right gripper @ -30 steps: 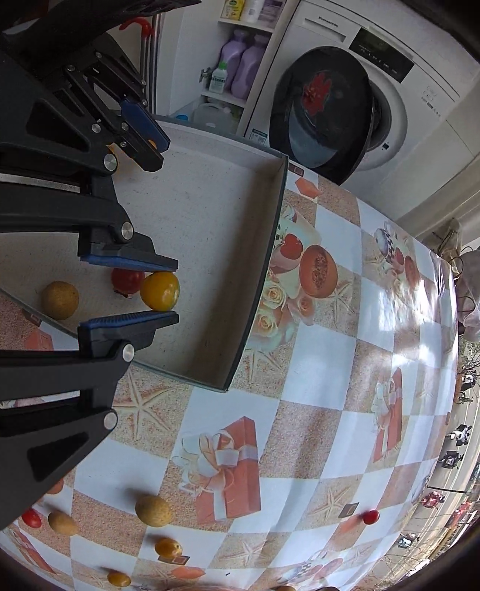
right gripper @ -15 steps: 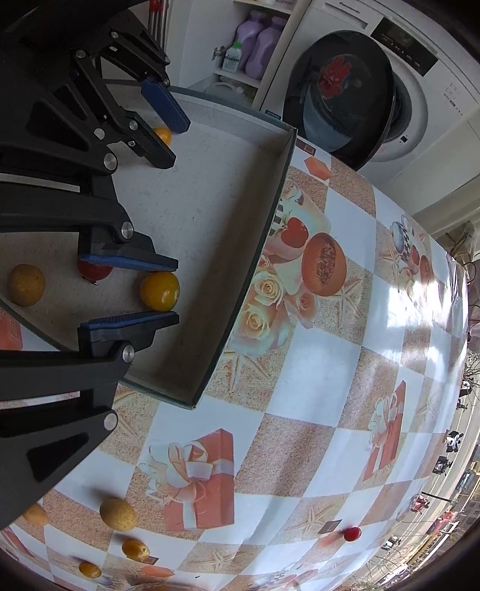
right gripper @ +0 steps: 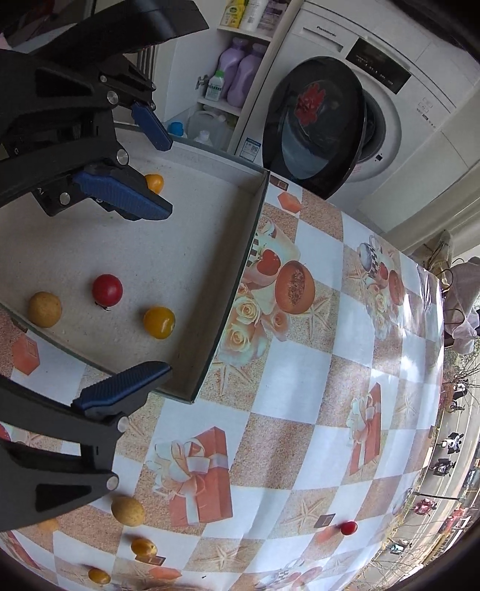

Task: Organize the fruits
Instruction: 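Carry both yellow tomatoes into the white tray and open both tools, then move both tools back over the table toward the red tomatoes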

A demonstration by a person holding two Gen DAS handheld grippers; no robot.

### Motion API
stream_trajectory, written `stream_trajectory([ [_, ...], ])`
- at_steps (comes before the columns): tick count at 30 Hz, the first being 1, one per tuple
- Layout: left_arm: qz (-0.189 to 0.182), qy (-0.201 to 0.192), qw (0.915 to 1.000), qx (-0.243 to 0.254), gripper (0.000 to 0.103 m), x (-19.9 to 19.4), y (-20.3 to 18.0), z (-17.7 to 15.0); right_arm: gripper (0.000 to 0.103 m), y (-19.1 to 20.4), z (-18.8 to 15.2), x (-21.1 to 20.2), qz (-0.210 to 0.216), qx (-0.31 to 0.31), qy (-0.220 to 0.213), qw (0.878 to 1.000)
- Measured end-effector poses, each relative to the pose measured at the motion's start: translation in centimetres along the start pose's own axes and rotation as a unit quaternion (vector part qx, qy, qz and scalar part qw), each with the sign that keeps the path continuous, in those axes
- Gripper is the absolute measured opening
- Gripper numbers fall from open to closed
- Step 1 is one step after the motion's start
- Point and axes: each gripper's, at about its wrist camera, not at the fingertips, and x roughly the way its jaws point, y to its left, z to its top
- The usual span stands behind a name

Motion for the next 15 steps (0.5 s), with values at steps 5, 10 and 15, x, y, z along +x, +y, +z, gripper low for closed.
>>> stream_trajectory([
  [5, -0.004, 0.0, 0.9998, 0.02, 0.084, -0.9, -1.5, -0.5, 0.084, -1.4, -1.4, -2.3, -0.004, 0.022, -0.012, 1.0],
  [10, -0.019, -0.004, 0.9989, 0.043, 0.084, -2.3, -3.7, -1.4, 0.084, -4.3, -4.3, -4.1, -0.019, 0.056, -0.01, 0.998],
  [15, -0.036, 0.003, 0.9968, 0.072, 0.084, -3.5, -6.4, -2.7, 0.084, -8.3, -7.9, -5.5, -0.038, 0.104, 0.0, 0.994],
])
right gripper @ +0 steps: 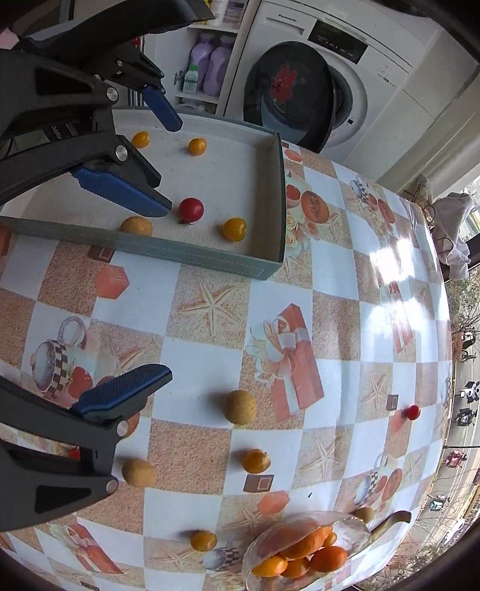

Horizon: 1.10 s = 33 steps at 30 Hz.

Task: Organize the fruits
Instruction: 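Move both tools back over the table toward the red tomatoes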

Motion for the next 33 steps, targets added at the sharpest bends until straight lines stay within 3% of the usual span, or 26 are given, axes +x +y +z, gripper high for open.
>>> stream_trajectory([
  [11, -0.049, 0.005, 0.9967, 0.065, 0.084, -2.1, -7.5, -1.8, 0.084, -10.8, -6.8, -2.2, -0.068, 0.11, 0.025, 0.991],
  [16, -0.071, 0.022, 0.9938, 0.083, 0.084, -1.9, -10.4, -3.0, 0.084, -13.7, -8.4, -2.7, -0.086, 0.147, 0.028, 0.985],
  [25, -0.097, 0.047, 0.9863, 0.125, 0.084, -1.3, -15.0, -6.1, 0.084, -15.5, -7.9, -3.6, -0.09, 0.155, 0.006, 0.984],
  [33, -0.091, 0.048, 0.9877, 0.118, 0.084, 0.0, -17.7, -6.4, 0.084, -16.0, -6.3, -4.1, -0.081, 0.148, -0.015, 0.985],
])
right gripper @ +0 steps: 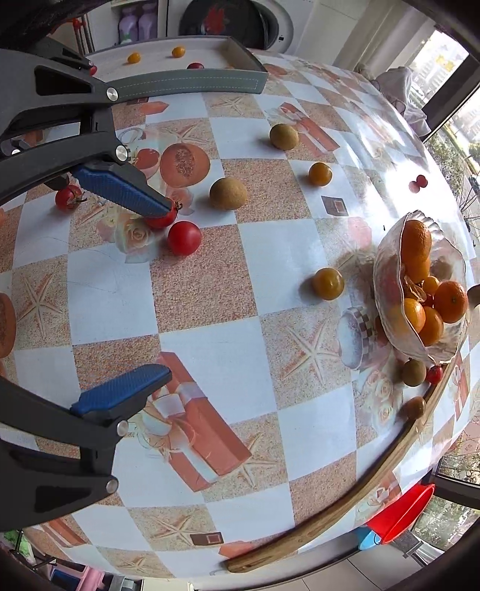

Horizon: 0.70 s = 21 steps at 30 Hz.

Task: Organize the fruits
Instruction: 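Move both tools back over the table toward the red tomatoes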

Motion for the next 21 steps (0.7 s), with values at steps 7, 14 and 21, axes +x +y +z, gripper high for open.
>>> stream_trajectory([
  [7, 0.009, -0.001, 1.0, 0.004, 0.084, 1.1, -1.9, 0.2, 0.07, 0.9, 0.9, 1.2, 0.026, -0.01, 0.008, 1.0],
  [14, 0.014, 0.004, 0.9998, 0.011, 0.077, 1.9, -3.3, -0.1, 0.05, 2.6, 1.2, 2.1, 0.04, -0.034, 0.015, 0.999],
  [21, 0.029, -0.001, 0.9994, 0.017, 0.055, 2.0, -4.0, -0.7, 0.023, 2.1, 1.3, 2.3, 0.076, -0.011, 0.028, 0.997],
])
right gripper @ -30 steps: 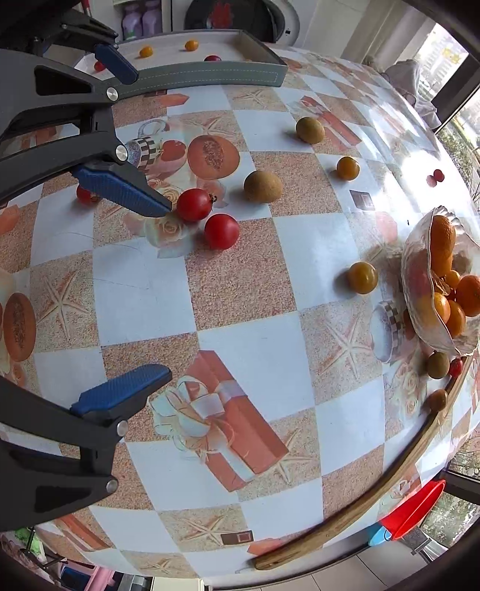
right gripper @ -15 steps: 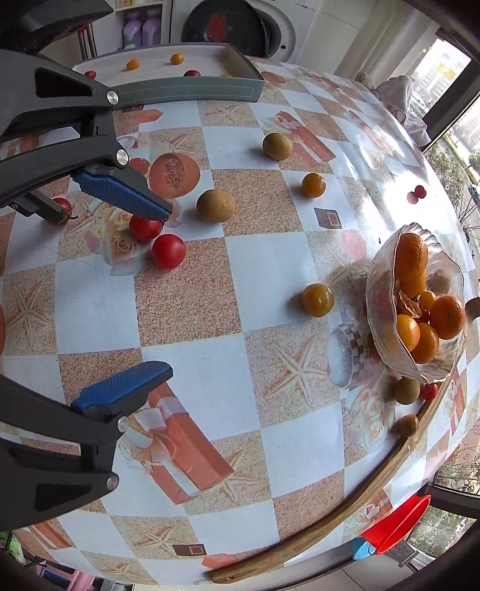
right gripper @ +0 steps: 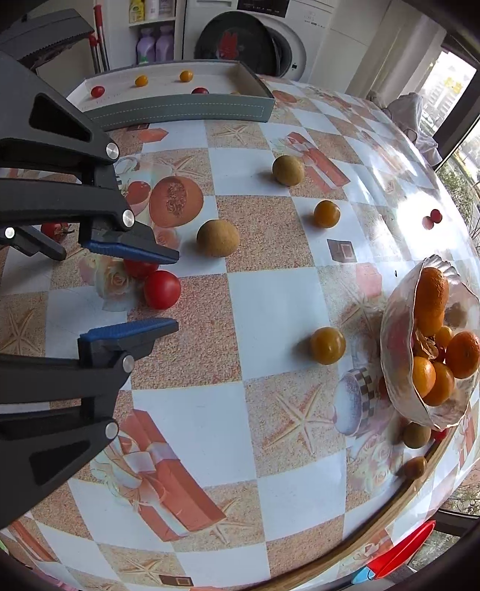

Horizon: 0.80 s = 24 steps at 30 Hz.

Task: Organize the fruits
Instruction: 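Move both tools back over the table toward the red tomatoes, then grasp a red tomato with the left tool while the right tool grasps another red tomato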

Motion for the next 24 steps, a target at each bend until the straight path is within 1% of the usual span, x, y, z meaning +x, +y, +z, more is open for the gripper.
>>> stream_trajectory([
  [1, -0.003, -0.003, 1.0, 0.001, 0.044, -0.1, 0.0, 0.0, 0.023, -0.2, 0.0, -0.1, 0.0, 0.005, 0.0, 1.0],
  [2, -0.014, -0.004, 0.9999, 0.001, 0.032, -0.3, 0.2, 0.1, 0.023, -0.3, 0.0, -0.1, 0.001, 0.007, 0.0, 1.0],
  [4, -0.03, 0.0, 0.9995, 0.001, 0.02, -0.6, 0.8, 0.2, 0.023, -0.6, -0.1, -0.5, 0.003, 0.01, -0.002, 1.0],
  [6, -0.053, 0.003, 0.9986, -0.009, 0.017, -0.9, 1.7, 0.2, 0.023, -0.7, -0.4, -0.9, -0.001, 0.006, -0.006, 1.0],
  [8, -0.072, 0.004, 0.9972, -0.023, 0.016, -1.1, 2.5, 0.0, 0.023, -0.9, -0.7, -1.4, -0.006, 0.001, -0.008, 1.0],
  [14, -0.102, 0.012, 0.9938, -0.043, 0.016, -1.6, 4.9, -0.8, 0.023, -1.6, -1.5, -2.3, -0.008, 0.009, -0.012, 1.0],
  [17, -0.11, 0.014, 0.9926, -0.048, 0.016, -1.9, 5.5, -1.2, 0.023, -1.6, -1.9, -2.6, -0.007, 0.011, -0.013, 1.0],
  [20, -0.113, 0.015, 0.9923, -0.048, 0.016, -2.6, 5.2, -1.9, 0.023, -1.4, -2.1, -2.9, -0.006, 0.009, -0.014, 1.0],
  [24, -0.12, 0.015, 0.9916, -0.045, 0.016, -2.5, 5.2, -2.2, 0.023, -1.2, -2.4, -2.9, -0.006, 0.011, -0.013, 1.0],
])
